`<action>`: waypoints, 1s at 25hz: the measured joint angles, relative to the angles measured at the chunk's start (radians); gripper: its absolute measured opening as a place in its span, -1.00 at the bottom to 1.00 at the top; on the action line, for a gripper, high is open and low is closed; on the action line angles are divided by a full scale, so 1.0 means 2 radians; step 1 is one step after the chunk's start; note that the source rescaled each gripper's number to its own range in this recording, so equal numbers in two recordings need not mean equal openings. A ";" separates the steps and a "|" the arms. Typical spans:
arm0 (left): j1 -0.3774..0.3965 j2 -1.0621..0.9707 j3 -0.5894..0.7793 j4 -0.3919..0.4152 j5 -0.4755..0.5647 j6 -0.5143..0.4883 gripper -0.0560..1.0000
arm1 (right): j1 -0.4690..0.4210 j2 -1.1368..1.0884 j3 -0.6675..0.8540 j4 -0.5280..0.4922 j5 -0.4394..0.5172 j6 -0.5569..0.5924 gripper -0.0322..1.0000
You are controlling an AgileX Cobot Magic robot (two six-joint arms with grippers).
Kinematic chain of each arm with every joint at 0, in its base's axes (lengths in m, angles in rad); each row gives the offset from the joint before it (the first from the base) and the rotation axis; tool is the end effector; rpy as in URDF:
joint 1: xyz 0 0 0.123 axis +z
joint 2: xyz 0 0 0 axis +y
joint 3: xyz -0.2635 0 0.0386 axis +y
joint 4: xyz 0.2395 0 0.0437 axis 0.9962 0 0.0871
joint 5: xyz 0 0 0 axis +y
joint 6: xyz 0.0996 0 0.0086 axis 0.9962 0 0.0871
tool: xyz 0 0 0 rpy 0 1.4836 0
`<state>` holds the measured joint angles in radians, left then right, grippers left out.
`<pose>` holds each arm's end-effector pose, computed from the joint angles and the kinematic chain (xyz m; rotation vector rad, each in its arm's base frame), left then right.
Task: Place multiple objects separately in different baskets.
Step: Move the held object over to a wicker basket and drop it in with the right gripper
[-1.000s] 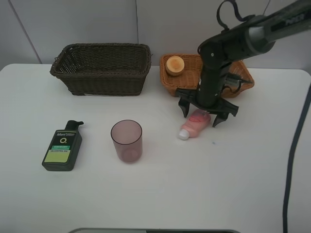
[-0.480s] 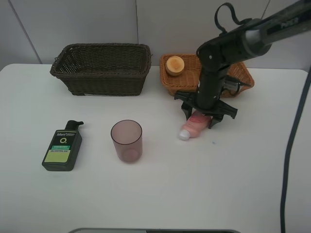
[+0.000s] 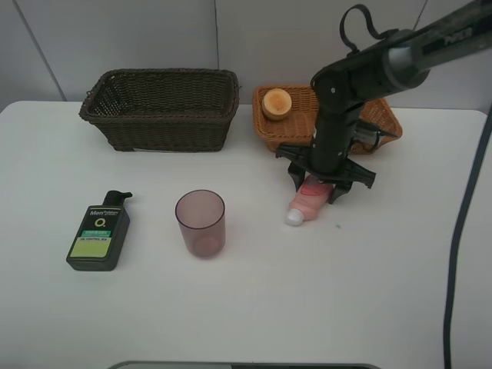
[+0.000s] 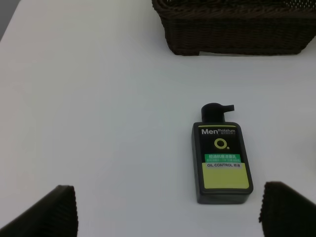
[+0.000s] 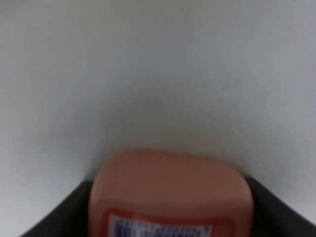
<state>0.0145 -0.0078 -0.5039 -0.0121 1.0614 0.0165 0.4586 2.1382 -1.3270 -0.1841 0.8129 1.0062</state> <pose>0.0131 -0.0009 0.2702 0.0027 2.0332 0.0051 0.3420 0.1540 0.0819 0.6349 2.9560 -0.1186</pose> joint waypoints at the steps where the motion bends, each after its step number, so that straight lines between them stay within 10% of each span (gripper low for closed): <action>1: 0.000 0.000 0.000 0.000 0.000 0.000 0.92 | 0.000 0.000 0.000 0.000 0.000 0.000 -0.78; 8: 0.000 0.000 0.000 0.000 0.000 0.000 0.92 | 0.000 0.000 -0.010 0.006 0.016 -0.025 -0.81; 19: 0.000 0.000 0.000 0.000 0.000 0.000 0.92 | 0.002 -0.023 -0.176 0.085 0.194 -0.345 -0.91; 25: 0.000 0.000 0.000 0.000 0.000 0.000 0.92 | 0.002 -0.027 -0.260 0.156 0.199 -0.386 -0.92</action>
<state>0.0145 -0.0078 -0.5039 -0.0121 1.0614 0.0165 0.4629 2.0844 -1.8477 0.1275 1.2119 0.2349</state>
